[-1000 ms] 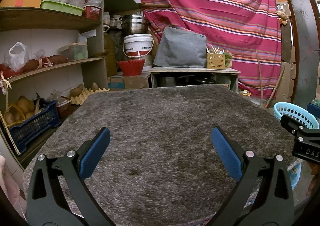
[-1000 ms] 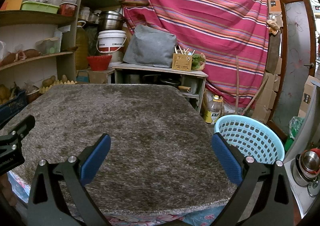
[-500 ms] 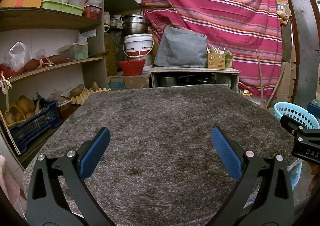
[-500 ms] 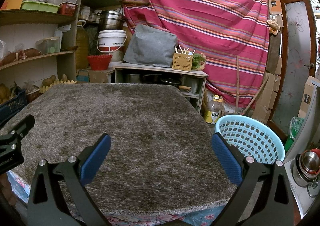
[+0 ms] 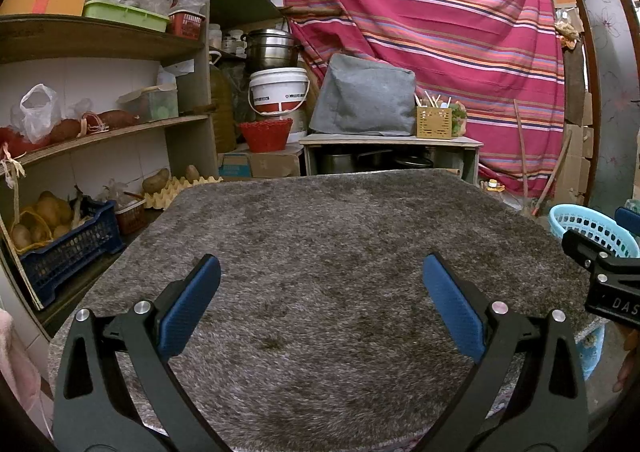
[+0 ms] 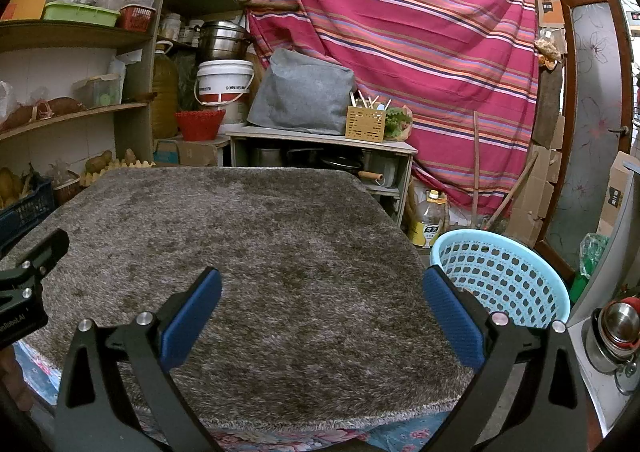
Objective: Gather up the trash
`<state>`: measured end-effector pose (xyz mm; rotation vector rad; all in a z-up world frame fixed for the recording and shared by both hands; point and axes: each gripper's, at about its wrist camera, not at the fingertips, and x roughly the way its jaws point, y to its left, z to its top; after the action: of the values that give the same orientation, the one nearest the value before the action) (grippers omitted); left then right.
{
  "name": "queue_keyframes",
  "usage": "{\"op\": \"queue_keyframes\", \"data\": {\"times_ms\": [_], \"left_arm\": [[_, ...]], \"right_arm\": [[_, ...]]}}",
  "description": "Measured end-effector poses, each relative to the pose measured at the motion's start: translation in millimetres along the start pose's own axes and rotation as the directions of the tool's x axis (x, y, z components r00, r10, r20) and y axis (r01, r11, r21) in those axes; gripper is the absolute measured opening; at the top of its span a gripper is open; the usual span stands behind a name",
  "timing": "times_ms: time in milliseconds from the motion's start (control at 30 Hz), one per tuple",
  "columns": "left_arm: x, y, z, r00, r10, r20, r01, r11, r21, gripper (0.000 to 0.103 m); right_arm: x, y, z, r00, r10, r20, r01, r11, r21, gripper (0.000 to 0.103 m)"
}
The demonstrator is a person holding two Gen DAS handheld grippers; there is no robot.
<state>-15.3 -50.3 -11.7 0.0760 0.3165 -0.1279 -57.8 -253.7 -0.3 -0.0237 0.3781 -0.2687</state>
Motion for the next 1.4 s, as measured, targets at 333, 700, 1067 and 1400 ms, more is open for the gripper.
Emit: {"op": "queue_keyframes", "data": {"times_ms": [333,700,1067,1400], "left_arm": [[-0.4,1.2,-0.2,1.000,0.005,0.003,-0.005,1.000,0.006,0.098],[-5.6,12.3,-0.3,1.000,0.014,0.010,-0.014,1.000,0.003,0.098],[-9.9,14.3,1.1,0.999,0.026,0.025,-0.027,0.999,0.017,0.098],[-11.6,18.2,3.5,0.999,0.021,0.037,-0.021,1.000,0.001,0.098]], "right_arm": [[-0.4,1.5,-0.4,1.000,0.013,0.004,-0.013,1.000,0.003,0.099],[-0.6,2.9,-0.5,1.000,0.017,0.002,-0.017,1.000,-0.002,0.099],[9.1,-1.0,-2.7,1.000,0.010,-0.024,-0.010,1.000,-0.016,0.099],[14.1,-8.9,-2.6,0.999,0.005,-0.032,-0.005,1.000,-0.007,0.099]]}}
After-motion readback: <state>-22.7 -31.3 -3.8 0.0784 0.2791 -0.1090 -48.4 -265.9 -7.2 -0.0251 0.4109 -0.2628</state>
